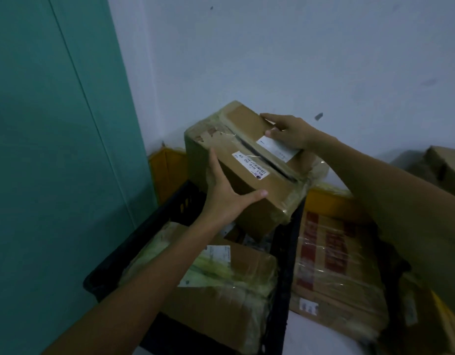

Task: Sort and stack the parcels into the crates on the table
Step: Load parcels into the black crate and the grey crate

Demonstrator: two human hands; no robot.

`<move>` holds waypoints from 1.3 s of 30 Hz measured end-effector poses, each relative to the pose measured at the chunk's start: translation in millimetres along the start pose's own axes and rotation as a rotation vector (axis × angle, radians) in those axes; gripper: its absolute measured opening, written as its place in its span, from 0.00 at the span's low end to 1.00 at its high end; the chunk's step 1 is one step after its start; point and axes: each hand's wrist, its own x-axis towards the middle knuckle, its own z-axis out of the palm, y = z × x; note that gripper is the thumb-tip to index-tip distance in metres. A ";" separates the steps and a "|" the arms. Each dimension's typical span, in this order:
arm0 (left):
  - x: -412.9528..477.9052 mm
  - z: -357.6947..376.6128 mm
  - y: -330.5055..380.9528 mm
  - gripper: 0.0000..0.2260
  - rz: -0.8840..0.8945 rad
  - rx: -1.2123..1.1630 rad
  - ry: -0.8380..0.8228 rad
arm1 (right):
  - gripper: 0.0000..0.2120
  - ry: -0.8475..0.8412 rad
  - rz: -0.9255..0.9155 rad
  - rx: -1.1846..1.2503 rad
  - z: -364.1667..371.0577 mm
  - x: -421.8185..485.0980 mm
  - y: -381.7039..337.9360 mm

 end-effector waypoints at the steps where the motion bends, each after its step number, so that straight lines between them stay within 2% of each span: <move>1: 1.5 -1.9 0.4 0.57 -0.004 0.038 -0.017 | 0.24 0.003 -0.002 -0.009 -2.1 3.3 -1.7; 5: 5.5 -8.3 -1.5 0.56 -0.003 0.063 -0.002 | 0.23 0.018 -0.051 -0.081 -17.2 21.5 -16.4; 11: 8.2 9.3 17.6 0.46 0.009 0.061 0.128 | 0.20 -0.025 -0.082 -0.177 -32.4 38.1 -21.8; 16: 9.4 9.7 23.6 0.45 -0.031 0.182 0.109 | 0.19 -0.023 -0.055 -0.133 -28.1 36.9 -12.1; 20: 8.4 5.8 9.1 0.43 -0.089 0.228 0.119 | 0.18 -0.042 -0.101 -0.153 -8.0 43.1 -18.7; 23: 11.7 3.3 -1.5 0.41 -0.099 0.338 0.178 | 0.17 -0.014 -0.122 -0.115 0.8 53.7 -23.8; 26: 20.6 0.9 -7.8 0.38 -0.039 0.464 0.271 | 0.16 0.062 -0.102 -0.091 5.2 59.0 -20.6; 28: 21.3 -0.4 -13.5 0.37 -0.008 0.512 0.313 | 0.15 0.050 -0.091 -0.071 4.1 55.9 -19.5; 30: 18.7 -1.6 -20.7 0.37 0.020 0.490 0.357 | 0.15 0.013 -0.110 -0.034 1.5 53.9 -22.5; 34: 15.8 -7.4 -12.9 0.33 0.153 0.291 0.435 | 0.14 -0.043 -0.091 0.034 10.3 52.3 -21.6; 36: 22.0 -11.8 -8.6 0.30 0.197 0.256 0.398 | 0.14 -0.061 -0.057 0.032 26.0 51.7 -11.4; 39: 26.2 -11.5 -18.9 0.31 0.203 0.271 0.378 | 0.13 -0.042 -0.050 0.043 37.4 53.2 -6.2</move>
